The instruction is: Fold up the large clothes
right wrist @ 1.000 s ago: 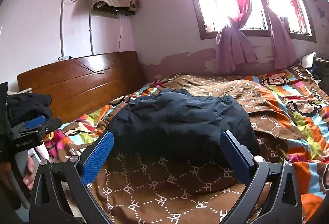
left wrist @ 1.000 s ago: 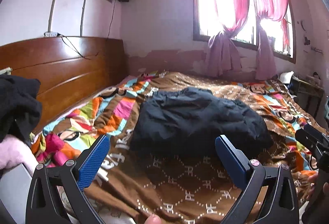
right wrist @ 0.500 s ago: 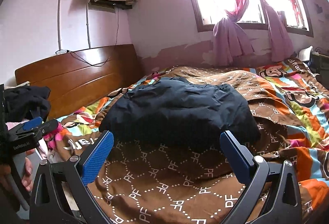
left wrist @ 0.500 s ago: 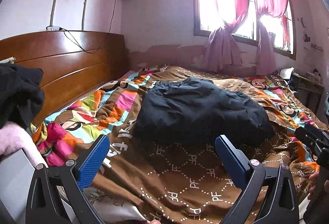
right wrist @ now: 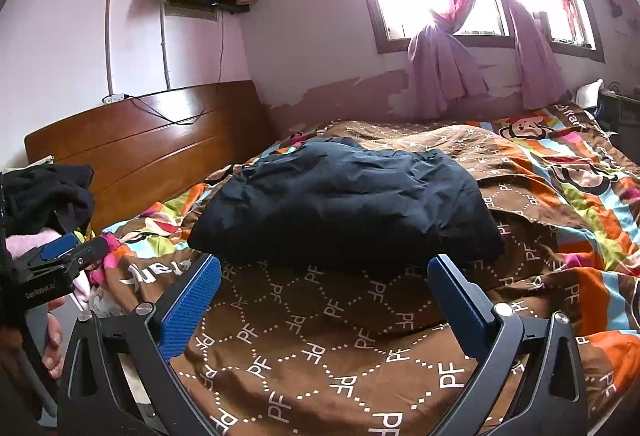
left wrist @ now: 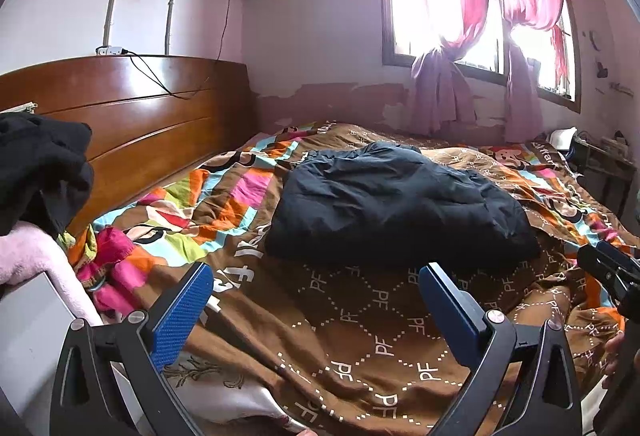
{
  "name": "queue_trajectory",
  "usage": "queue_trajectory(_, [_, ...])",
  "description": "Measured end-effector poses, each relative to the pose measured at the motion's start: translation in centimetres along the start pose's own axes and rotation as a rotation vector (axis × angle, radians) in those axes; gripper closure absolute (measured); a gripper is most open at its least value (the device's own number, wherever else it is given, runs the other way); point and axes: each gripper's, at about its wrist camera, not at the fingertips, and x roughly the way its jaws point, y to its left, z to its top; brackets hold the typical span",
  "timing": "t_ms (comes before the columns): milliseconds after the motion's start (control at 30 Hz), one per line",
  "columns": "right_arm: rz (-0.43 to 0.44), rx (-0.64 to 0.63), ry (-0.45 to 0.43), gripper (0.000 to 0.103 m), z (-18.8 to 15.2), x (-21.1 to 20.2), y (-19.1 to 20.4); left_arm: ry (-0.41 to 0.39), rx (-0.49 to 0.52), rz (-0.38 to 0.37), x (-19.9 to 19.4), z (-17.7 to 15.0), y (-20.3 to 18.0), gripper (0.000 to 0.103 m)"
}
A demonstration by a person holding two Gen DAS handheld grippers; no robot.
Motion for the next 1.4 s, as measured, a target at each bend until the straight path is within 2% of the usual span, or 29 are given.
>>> queue_trajectory(1400, [0.004, 0.003, -0.006, 0.001, -0.36, 0.08, -0.31, 0.014, 0.001, -0.035, 0.7, -0.23, 0.39, 0.0])
